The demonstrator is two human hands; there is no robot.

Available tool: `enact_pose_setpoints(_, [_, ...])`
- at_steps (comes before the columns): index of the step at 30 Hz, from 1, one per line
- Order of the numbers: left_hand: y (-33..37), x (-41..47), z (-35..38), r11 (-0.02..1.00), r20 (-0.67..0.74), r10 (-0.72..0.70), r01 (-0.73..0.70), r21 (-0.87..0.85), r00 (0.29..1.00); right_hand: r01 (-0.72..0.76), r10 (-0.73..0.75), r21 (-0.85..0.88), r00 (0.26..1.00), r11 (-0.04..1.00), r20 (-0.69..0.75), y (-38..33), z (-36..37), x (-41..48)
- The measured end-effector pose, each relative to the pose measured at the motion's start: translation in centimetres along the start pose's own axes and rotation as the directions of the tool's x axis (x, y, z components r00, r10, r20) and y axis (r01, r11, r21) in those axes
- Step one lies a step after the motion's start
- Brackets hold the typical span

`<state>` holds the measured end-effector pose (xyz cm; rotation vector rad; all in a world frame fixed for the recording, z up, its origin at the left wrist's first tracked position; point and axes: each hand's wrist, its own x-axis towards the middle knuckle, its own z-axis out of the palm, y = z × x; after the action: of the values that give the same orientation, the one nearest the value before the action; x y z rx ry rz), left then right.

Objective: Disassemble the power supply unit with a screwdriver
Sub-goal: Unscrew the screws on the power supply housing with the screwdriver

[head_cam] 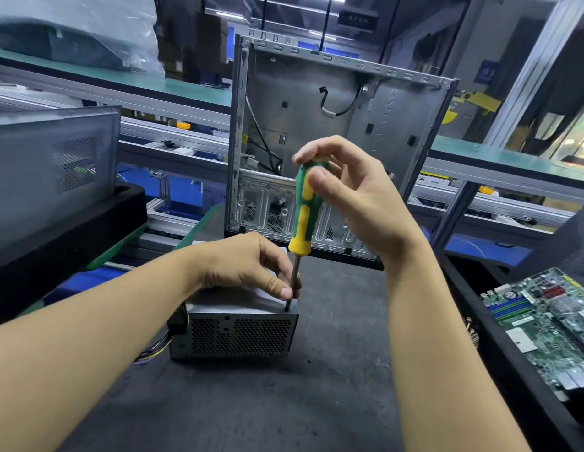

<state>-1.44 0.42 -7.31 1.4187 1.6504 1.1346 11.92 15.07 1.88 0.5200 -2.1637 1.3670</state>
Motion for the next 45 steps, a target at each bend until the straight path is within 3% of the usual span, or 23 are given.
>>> enact_pose_setpoints(7, [-0.3, 0.0, 0.0, 0.999, -0.026, 0.016, -0.015, 0.039, 1.000, -0.041, 0.034, 0.103, 0.997, 0.994, 0.070, 0.0, -0.5, -0.4])
enact_pose_setpoints(10, [-0.1, -0.1, -0.1, 1.000, 0.036, 0.004, -0.004, -0.006, 0.999, -0.076, 0.064, 0.145, 0.994, 0.987, 0.085, -0.1, -0.3, -0.4])
enact_pose_setpoints(16, [0.0, 0.1, -0.1, 1.000, 0.044, 0.002, -0.001, -0.020, 0.999, -0.034, 0.028, -0.123, 0.998, 0.992, -0.049, -0.1, 0.2, 0.0])
enact_pose_setpoints(27, [0.9, 0.0, 0.3, 0.996, -0.049, -0.090, 0.091, 0.024, 0.995, -0.069, 0.061, -0.104, 0.995, 0.992, -0.078, -2.5, 1.0, -0.5])
enact_pose_setpoints(29, [0.8, 0.1, 0.3, 0.996, -0.053, -0.084, 0.085, 0.010, 0.995, -0.082, 0.064, -0.194, 0.993, 0.978, -0.100, -2.8, 1.1, -0.3])
enact_pose_setpoints(31, [1.0, -0.1, 0.3, 0.998, -0.036, -0.067, 0.067, 0.004, 0.997, -0.086, 0.050, -0.294, 0.990, 0.952, -0.129, -2.9, 1.4, 0.0])
enact_pose_setpoints(36, [1.4, -0.4, 0.1, 0.999, 0.074, -0.042, 0.043, -0.015, 0.996, -0.113, 0.042, -0.345, 0.977, 0.932, -0.207, -2.1, 1.9, 0.3])
enact_pose_setpoints(41, [0.9, 0.0, 0.0, 0.999, 0.072, -0.028, 0.031, -0.032, 0.997, -0.192, 0.187, -0.012, 0.967, 0.981, -0.174, -2.9, 2.4, -0.1])
enact_pose_setpoints(42, [0.7, 0.1, 0.0, 0.999, 0.064, -0.024, 0.026, -0.030, 0.998, -0.206, 0.199, -0.028, 0.966, 0.978, -0.163, -3.0, 2.4, 0.0])
enact_pose_setpoints(45, [0.3, 0.3, -0.1, 0.999, 0.028, -0.024, 0.025, -0.023, 0.999, -0.209, 0.161, -0.334, 0.973, 0.919, -0.166, -3.1, 2.4, 0.4])
